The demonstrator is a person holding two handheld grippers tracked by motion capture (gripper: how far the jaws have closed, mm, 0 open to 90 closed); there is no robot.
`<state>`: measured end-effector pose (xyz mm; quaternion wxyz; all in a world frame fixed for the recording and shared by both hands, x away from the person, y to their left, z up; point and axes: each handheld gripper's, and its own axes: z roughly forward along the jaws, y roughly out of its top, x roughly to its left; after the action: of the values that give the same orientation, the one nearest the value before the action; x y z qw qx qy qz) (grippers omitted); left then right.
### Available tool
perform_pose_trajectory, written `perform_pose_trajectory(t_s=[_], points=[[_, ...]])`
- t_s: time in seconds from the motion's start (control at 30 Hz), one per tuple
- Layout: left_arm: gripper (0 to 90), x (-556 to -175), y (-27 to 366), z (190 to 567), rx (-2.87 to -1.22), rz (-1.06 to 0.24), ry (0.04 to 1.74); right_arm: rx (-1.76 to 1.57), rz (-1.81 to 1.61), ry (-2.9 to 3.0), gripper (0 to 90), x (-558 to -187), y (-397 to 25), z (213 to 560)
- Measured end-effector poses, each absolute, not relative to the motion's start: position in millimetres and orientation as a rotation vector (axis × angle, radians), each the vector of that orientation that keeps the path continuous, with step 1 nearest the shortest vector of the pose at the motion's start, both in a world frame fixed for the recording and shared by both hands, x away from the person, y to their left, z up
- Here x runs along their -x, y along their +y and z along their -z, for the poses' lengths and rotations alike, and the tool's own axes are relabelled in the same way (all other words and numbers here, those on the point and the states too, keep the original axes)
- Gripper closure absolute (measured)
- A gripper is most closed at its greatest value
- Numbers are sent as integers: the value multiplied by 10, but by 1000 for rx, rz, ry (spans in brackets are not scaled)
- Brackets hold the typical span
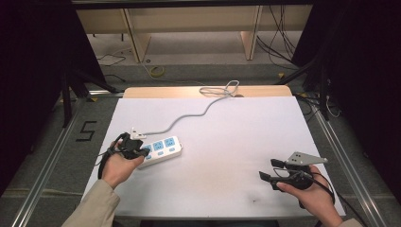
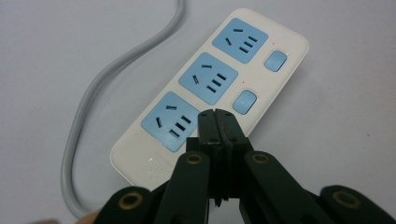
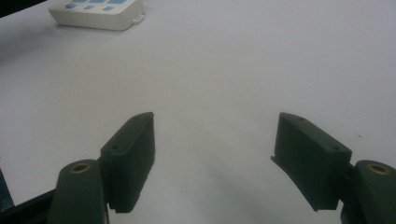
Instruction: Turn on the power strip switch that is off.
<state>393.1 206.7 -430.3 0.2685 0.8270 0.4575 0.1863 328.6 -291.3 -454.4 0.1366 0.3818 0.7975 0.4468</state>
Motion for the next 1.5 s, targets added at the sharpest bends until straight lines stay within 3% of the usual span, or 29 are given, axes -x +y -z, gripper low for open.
perform_pose_trajectory(t_s=[1.5], points=[[898,-4038,2018,4401,-2316,-491,1213,-1105,-1292,2311,296,-3288,-2912,4548]])
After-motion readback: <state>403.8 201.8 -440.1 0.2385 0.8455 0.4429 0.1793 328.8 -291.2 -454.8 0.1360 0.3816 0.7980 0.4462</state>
